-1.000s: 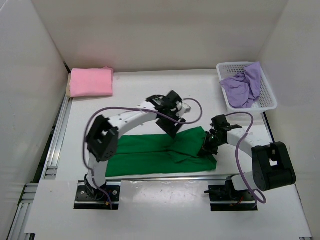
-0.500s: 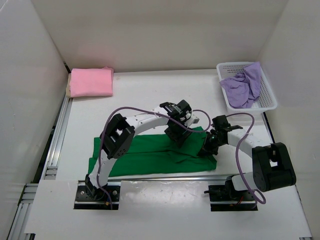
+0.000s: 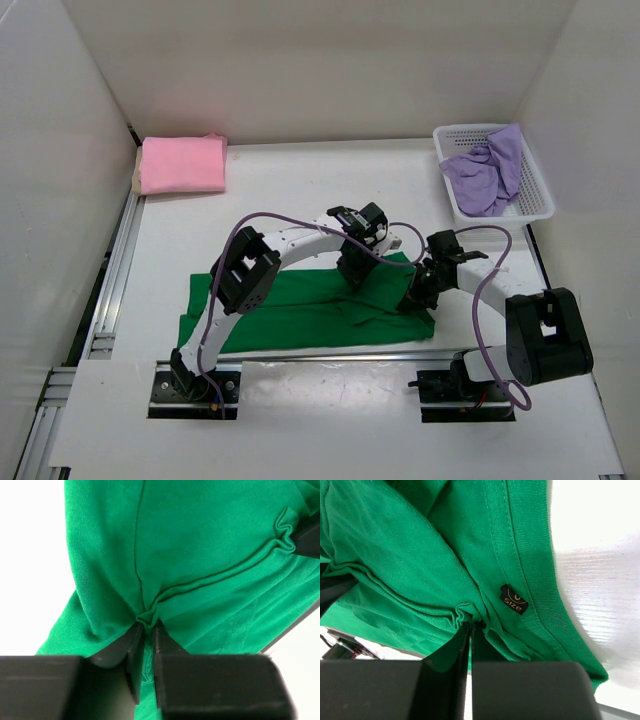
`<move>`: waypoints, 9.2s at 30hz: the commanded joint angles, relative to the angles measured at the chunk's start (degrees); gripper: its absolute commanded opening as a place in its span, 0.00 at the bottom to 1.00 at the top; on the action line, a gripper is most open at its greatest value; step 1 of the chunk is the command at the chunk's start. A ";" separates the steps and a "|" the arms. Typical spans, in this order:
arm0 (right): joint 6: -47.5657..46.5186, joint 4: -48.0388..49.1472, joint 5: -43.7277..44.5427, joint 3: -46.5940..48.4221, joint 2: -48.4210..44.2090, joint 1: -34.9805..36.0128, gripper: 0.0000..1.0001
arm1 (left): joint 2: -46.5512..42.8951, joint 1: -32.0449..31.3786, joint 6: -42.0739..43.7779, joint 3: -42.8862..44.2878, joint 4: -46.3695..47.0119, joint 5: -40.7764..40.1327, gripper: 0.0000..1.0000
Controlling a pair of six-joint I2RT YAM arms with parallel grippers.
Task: Fold and stack the t-shirts
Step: Fold the other side of the tshirt into a rectangle, then rotate the tshirt 90 degrees
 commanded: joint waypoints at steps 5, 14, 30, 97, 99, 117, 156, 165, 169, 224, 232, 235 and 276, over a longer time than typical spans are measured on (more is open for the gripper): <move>-1.56 -1.15 1.13 0.52 -1.05 -0.38 0.00 | -3.67 -0.31 0.08 2.46 0.20 -1.96 0.61; -2.09 -1.68 1.13 0.52 -1.05 -0.38 0.00 | -1.83 -0.31 0.08 4.04 0.20 -1.25 0.54; -2.61 -2.73 2.18 2.11 -1.05 -0.38 0.00 | -1.82 -0.31 0.08 3.25 -0.95 1.47 0.11; -6.39 -2.02 15.28 18.45 10.39 0.68 0.43 | -10.70 0.75 0.08 -11.69 7.75 -22.00 0.63; -6.39 -2.03 15.89 17.14 6.97 0.68 0.47 | -11.40 0.75 0.08 -11.69 7.75 -22.52 0.65; 4.49 -2.39 14.32 9.94 -2.20 5.25 0.11 | -20.82 2.07 0.08 -12.67 6.70 -13.92 0.70; 1.44 -5.63 18.44 9.12 -5.53 4.02 0.10 | -20.00 1.54 0.08 -4.91 2.05 -16.63 0.81; 4.23 -12.66 20.29 14.85 -6.85 4.54 0.20 | -40.65 15.93 0.08 -32.75 0.20 -27.87 0.83; 6.17 -10.92 21.34 14.24 -0.64 5.59 0.20 | -47.15 29.19 0.08 -47.78 4.40 -37.97 0.83; 18.19 -9.56 12.49 104.46 74.52 4.47 0.28 | -57.28 56.48 0.08 -53.88 8.02 -14.00 0.95; 16.82 9.13 2.29 95.59 65.77 3.05 0.44 | -54.47 46.45 0.08 -51.60 8.63 -21.02 0.96; 11.90 6.58 2.27 82.92 49.82 3.05 0.52 | -55.16 45.14 0.08 -49.22 7.50 -21.03 0.99; 40.61 14.32 6.23 17.14 20.04 39.78 0.45 | -81.98 48.65 0.08 -52.74 -7.53 -24.98 1.00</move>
